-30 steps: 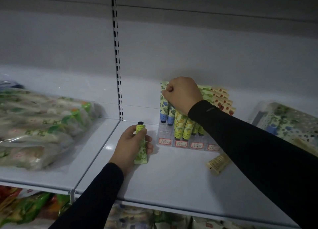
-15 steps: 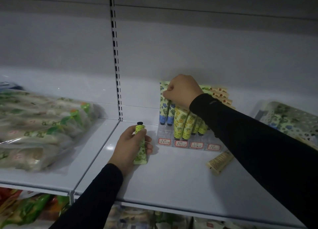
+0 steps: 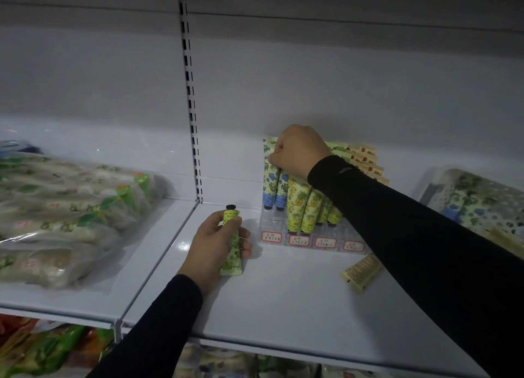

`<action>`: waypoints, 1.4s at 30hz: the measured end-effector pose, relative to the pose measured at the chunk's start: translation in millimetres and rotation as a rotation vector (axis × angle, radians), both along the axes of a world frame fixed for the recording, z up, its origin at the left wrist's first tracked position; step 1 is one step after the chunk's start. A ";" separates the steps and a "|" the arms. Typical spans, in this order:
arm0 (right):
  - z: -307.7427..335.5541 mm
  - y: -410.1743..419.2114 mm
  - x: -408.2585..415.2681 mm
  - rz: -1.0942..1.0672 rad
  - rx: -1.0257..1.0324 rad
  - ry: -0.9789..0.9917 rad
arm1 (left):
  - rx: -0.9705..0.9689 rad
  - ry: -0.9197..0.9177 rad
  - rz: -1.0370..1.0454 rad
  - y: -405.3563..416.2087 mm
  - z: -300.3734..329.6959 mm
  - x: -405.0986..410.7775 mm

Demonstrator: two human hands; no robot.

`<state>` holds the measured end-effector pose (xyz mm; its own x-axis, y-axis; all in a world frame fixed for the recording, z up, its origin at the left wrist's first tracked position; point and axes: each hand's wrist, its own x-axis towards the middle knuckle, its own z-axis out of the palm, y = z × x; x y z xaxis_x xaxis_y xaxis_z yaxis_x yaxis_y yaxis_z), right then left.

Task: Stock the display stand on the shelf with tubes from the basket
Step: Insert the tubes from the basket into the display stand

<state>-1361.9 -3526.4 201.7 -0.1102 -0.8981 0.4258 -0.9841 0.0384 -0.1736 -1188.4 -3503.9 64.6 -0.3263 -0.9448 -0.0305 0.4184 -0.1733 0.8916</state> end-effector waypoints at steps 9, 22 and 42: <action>-2.0 1.5 1.7 -0.034 -0.013 0.021 | -0.018 -0.019 0.001 -2.7 -2.9 1.5; -15.5 73.3 10.4 0.138 -0.295 -0.178 | -0.063 -0.034 -0.040 -0.6 -0.5 6.2; -84.5 166.1 -23.5 0.148 -0.040 -1.733 | -0.164 -0.108 -0.163 56.7 14.9 -19.5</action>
